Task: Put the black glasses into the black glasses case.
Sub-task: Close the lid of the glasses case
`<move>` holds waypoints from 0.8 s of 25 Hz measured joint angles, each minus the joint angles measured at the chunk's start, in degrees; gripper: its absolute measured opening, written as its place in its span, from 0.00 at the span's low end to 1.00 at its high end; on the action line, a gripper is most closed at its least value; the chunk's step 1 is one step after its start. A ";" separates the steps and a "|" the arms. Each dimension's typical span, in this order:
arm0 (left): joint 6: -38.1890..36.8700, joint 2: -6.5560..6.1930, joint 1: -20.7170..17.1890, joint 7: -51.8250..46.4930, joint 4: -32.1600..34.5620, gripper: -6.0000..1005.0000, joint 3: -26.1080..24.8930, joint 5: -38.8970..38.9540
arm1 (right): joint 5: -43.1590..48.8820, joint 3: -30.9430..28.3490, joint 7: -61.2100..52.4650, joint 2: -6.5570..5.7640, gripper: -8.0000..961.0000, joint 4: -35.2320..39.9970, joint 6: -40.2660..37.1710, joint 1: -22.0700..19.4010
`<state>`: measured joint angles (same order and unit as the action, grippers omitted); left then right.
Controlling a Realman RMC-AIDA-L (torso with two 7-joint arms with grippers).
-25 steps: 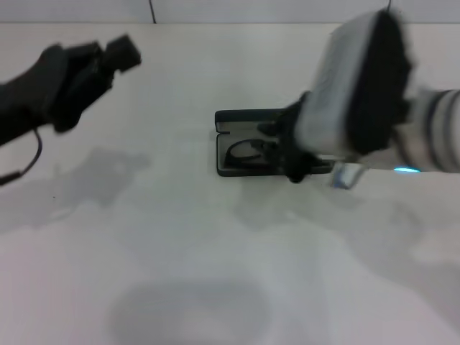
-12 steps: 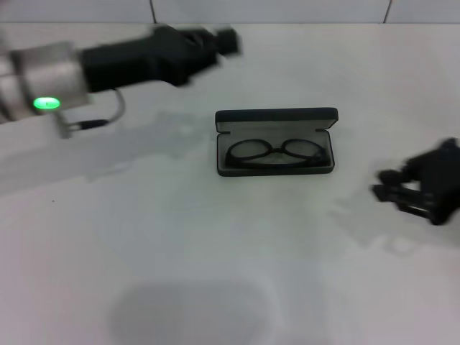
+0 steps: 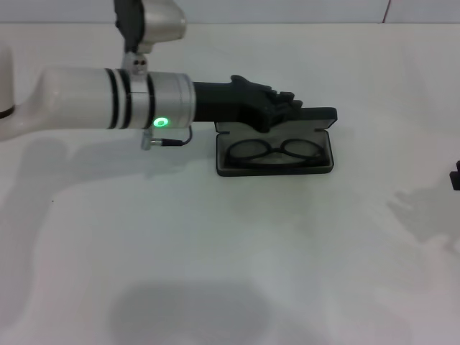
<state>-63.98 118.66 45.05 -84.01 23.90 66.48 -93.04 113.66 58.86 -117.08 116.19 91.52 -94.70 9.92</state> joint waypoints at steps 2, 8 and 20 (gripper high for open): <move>2.95 0.81 0.86 -0.06 0.20 0.19 -0.02 -0.60 | -2.06 -1.29 1.92 0.01 0.18 -2.30 -0.02 -0.11; 3.38 0.82 1.36 -0.71 0.20 0.19 -0.11 -0.52 | -3.72 -2.28 3.93 0.01 0.18 -4.41 0.35 -0.23; 6.72 1.00 1.47 -0.87 -0.40 0.19 0.05 -0.72 | -5.78 -2.21 5.39 0.01 0.18 -5.84 1.23 -0.25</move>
<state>-57.26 119.66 46.53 -84.88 23.50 66.53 -93.77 107.88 56.65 -111.69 116.19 85.69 -93.47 9.66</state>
